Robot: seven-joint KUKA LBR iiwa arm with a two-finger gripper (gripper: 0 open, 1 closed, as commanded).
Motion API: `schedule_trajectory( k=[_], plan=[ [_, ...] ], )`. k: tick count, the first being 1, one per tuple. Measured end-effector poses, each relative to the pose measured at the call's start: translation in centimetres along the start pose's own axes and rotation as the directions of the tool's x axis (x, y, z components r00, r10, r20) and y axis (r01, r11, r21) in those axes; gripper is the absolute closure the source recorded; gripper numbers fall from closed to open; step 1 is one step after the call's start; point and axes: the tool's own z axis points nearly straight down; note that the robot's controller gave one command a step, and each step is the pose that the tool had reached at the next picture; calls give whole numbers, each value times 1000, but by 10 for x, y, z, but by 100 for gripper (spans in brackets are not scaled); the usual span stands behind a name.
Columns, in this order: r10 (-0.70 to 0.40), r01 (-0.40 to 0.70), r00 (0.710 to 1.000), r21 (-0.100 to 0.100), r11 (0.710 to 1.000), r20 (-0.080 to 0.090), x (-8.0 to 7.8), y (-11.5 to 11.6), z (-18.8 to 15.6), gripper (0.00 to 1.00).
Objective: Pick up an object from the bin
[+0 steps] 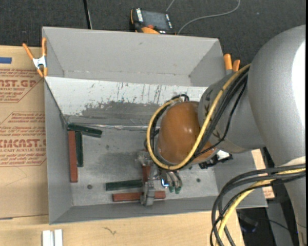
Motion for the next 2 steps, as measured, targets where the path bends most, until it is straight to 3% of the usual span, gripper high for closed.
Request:
schedule_trajectory(
  k=[1,2],
  plan=[
    [-190,190,982,-2,982,-3,-15,32,0,0],
    [327,-327,945,2,945,-6,-12,24,1,0]
  ],
)
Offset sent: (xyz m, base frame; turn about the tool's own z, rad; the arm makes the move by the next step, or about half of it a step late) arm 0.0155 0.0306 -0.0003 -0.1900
